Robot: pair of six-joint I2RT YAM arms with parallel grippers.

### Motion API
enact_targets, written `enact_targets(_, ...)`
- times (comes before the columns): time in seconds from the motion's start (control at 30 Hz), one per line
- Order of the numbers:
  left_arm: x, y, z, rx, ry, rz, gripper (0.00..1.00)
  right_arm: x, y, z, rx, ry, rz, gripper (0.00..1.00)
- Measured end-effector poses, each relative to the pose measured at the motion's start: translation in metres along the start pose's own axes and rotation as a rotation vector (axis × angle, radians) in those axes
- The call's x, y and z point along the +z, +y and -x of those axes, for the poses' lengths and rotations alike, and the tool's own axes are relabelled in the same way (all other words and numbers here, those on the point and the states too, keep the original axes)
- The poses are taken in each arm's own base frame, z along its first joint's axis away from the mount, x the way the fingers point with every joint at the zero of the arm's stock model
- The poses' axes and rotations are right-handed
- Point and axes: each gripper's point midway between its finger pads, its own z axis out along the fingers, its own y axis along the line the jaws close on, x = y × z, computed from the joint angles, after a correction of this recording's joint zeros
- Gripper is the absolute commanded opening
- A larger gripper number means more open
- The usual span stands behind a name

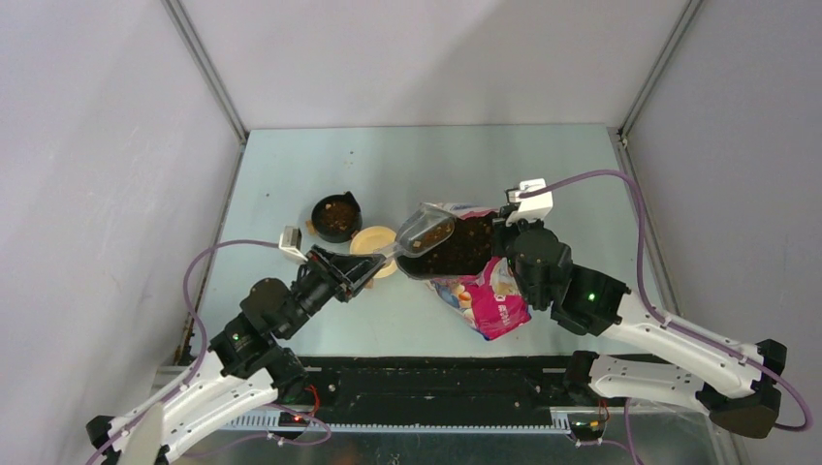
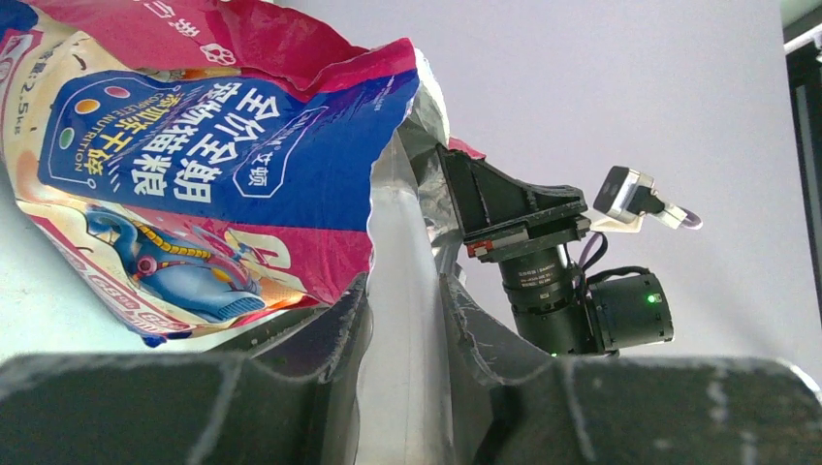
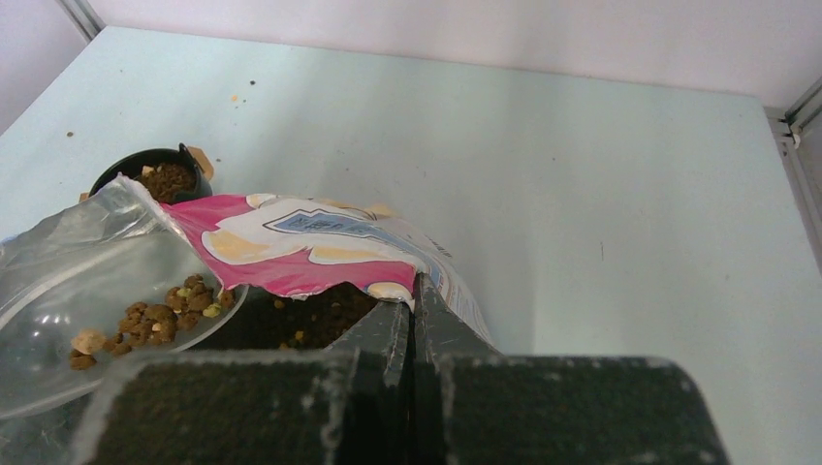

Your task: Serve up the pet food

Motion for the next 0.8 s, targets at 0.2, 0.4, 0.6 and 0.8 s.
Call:
enact_targets(0.2,0.001,-0.001,0.000,0.015,0.007,0.030,0.00,-0.001,-0.001,0.000,-0.007,0.001,-0.002,0.00)
enact_targets(0.4,-0.004,-0.004,0.002,0.020,0.003,0.018,0.00,-0.001,-0.001,0.000,-0.007,0.000,-0.002,0.00)
enact_targets(0.6,-0.008,-0.010,0.003,0.012,-0.004,-0.024,0.00,-0.002,-0.002,0.000,-0.006,0.001,-0.005,0.00)
enact_targets(0.8,-0.005,-0.011,0.000,-0.004,0.009,-0.058,0.00,-0.003,-0.004,0.000,-0.002,0.002,-0.012,0.00)
